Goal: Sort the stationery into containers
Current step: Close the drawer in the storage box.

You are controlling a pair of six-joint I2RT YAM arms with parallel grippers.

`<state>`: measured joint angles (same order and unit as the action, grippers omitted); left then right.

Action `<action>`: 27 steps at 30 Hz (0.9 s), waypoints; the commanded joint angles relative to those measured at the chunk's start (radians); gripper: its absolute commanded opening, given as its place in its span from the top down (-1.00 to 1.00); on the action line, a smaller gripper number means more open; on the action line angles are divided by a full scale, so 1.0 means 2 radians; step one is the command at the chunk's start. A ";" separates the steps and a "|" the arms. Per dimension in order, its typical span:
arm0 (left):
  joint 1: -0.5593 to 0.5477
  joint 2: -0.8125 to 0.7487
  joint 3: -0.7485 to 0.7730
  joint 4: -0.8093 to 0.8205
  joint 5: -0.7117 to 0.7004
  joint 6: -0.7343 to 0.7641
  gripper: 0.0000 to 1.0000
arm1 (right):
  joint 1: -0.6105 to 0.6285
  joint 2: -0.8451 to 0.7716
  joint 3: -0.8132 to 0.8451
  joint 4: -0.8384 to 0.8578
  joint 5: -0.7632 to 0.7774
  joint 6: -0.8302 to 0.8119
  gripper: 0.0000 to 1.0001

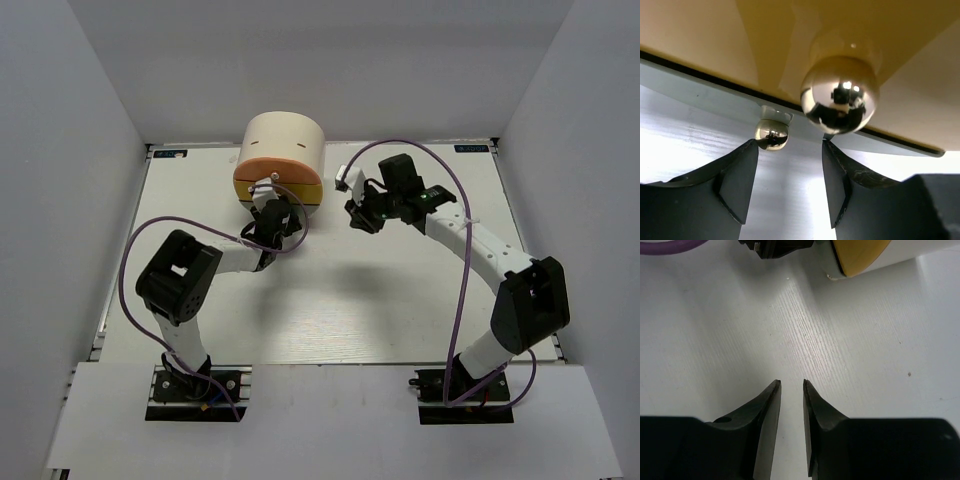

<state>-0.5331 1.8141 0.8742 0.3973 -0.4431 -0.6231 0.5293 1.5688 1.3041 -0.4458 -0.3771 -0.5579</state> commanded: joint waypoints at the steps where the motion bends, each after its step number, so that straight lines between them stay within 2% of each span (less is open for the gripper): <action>1: 0.003 0.003 0.017 0.014 -0.020 -0.016 -0.27 | -0.005 -0.024 -0.008 0.007 -0.009 0.001 0.39; 19: -0.002 0.007 0.007 0.063 -0.034 -0.027 -0.25 | -0.008 -0.027 -0.016 0.004 -0.014 0.001 0.36; 23: -0.006 -0.019 -0.013 0.063 0.007 -0.015 -0.25 | -0.008 -0.028 -0.019 0.004 -0.015 0.001 0.36; 27: -0.006 -0.077 -0.084 0.067 0.051 -0.021 -0.27 | -0.008 -0.030 -0.024 0.007 -0.014 0.000 0.33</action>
<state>-0.5396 1.7782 0.7811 0.5076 -0.4126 -0.6670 0.5163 1.5478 1.2629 -0.4461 -0.3889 -0.5583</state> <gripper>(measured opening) 0.635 0.330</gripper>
